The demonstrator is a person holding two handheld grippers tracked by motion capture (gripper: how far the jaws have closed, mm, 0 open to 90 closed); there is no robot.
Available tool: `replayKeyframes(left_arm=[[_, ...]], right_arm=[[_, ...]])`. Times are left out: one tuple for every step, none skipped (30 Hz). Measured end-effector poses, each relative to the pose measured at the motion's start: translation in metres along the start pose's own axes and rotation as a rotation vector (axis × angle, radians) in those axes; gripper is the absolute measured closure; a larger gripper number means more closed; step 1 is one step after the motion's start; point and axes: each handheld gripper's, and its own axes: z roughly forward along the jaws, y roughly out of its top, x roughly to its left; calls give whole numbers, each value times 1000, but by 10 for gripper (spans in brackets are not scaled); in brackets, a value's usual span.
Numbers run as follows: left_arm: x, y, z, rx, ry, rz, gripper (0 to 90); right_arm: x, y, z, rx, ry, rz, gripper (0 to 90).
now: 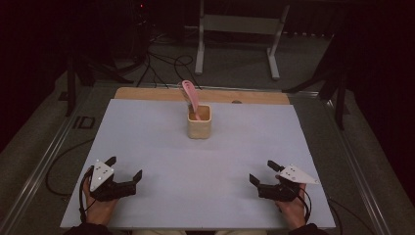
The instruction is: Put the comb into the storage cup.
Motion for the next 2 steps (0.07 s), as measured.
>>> replayKeyframes(left_arm=[[-1,0,0,0,1,1,1],[-1,0,1,1,2,3,1]], right_arm=[[0,0,0,0,1,1,88],[0,0,0,-1,3,-1,88]])
